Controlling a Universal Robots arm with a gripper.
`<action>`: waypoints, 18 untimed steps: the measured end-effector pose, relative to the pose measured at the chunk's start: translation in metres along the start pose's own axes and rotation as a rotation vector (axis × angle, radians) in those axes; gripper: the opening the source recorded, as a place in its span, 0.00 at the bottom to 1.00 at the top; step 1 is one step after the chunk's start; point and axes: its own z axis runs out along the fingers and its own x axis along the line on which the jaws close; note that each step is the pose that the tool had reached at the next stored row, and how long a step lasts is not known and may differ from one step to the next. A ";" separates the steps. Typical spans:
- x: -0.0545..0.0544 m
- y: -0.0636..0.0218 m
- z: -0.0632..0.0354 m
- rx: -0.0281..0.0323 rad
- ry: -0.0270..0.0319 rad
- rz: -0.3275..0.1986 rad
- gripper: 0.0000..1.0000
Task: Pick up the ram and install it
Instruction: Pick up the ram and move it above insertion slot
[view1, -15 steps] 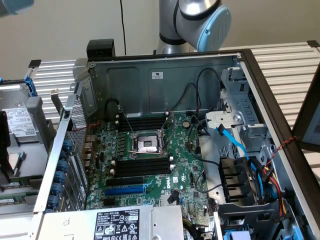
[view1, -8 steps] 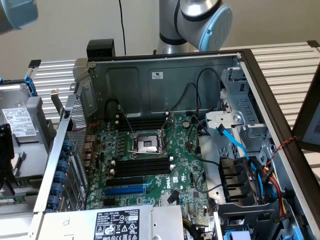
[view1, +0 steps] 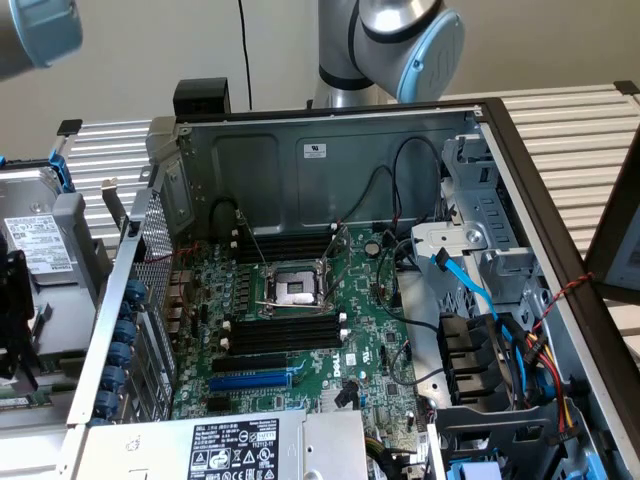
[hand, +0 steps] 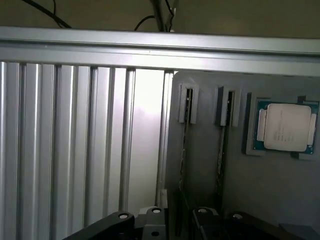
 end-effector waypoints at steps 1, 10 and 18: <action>0.000 0.0001 0.0012 0.0004 -0.0028 -0.004 0.26; -0.001 0.0003 0.0037 -0.0024 -0.0599 -0.012 0.26; -0.001 0.0003 0.0055 -0.0401 -0.0569 -0.014 0.26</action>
